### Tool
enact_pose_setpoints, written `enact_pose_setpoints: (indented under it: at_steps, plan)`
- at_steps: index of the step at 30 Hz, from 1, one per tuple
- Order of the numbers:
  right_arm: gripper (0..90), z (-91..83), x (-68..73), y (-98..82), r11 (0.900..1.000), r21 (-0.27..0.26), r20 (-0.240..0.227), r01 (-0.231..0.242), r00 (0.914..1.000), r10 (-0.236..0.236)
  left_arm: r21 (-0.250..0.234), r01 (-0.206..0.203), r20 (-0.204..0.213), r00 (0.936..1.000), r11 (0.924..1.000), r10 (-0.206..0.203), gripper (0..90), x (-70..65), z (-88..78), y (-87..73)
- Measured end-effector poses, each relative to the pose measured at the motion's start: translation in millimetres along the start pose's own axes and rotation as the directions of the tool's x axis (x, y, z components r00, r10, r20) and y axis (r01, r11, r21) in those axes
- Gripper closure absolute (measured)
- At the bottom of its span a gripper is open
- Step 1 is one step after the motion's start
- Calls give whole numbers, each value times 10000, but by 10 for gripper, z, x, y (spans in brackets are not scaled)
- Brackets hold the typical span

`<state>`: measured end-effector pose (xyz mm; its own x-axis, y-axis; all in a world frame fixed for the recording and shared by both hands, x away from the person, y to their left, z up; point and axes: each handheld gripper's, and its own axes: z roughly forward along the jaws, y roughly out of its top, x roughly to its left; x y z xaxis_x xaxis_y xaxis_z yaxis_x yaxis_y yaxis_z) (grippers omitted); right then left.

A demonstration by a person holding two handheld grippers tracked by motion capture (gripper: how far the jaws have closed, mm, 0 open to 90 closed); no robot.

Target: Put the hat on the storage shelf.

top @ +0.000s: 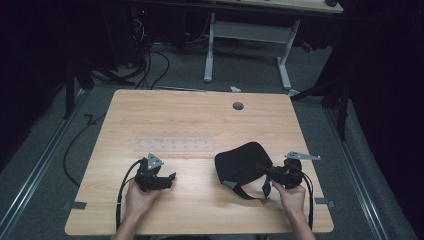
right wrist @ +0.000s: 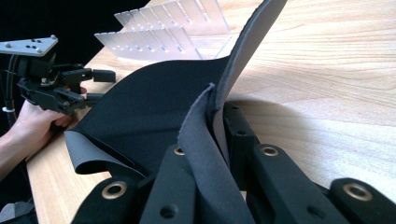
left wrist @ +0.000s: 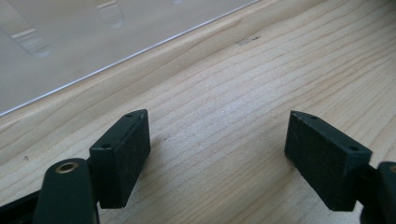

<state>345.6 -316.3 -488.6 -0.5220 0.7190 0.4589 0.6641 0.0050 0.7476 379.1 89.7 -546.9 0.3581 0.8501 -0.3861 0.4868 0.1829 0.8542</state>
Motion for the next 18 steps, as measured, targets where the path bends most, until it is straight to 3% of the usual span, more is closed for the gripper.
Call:
enact_pose_setpoints:
  at_steps: [11, 18]
  plan:
    - [848, 5, 179, 16, 9997, 9, -250, 263, 9993, -263, 54, -180, 1040, 9944, 9998, 173, 227, -183, -194, 64]
    - [848, 81, 289, 67, 9994, 159, -387, 306, 9988, -299, -81, -477, 1920, 9802, 9988, 484, 226, -420, -304, 155]
